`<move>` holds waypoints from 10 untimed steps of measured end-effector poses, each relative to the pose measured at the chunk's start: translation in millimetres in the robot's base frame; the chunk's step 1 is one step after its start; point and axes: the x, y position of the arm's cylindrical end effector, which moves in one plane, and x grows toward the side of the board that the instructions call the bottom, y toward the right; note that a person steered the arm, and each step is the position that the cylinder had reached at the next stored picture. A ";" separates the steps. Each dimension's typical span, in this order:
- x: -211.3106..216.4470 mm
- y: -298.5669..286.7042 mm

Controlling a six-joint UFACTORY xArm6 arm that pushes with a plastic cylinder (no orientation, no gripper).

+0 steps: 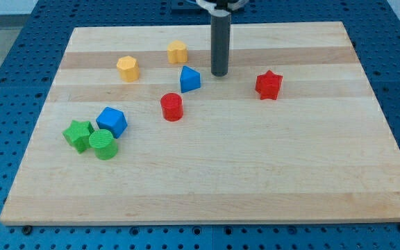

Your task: Move the blue triangle diagonally top left to the blue cube

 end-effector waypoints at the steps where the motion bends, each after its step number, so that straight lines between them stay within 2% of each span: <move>1: 21.1 -18.4; 2: 30.5 -40.8; 3: 22.5 -68.8; 4: 16.1 -72.5; 6: 16.1 -49.8; 9: -32.8 -43.3; 10: -32.2 -48.7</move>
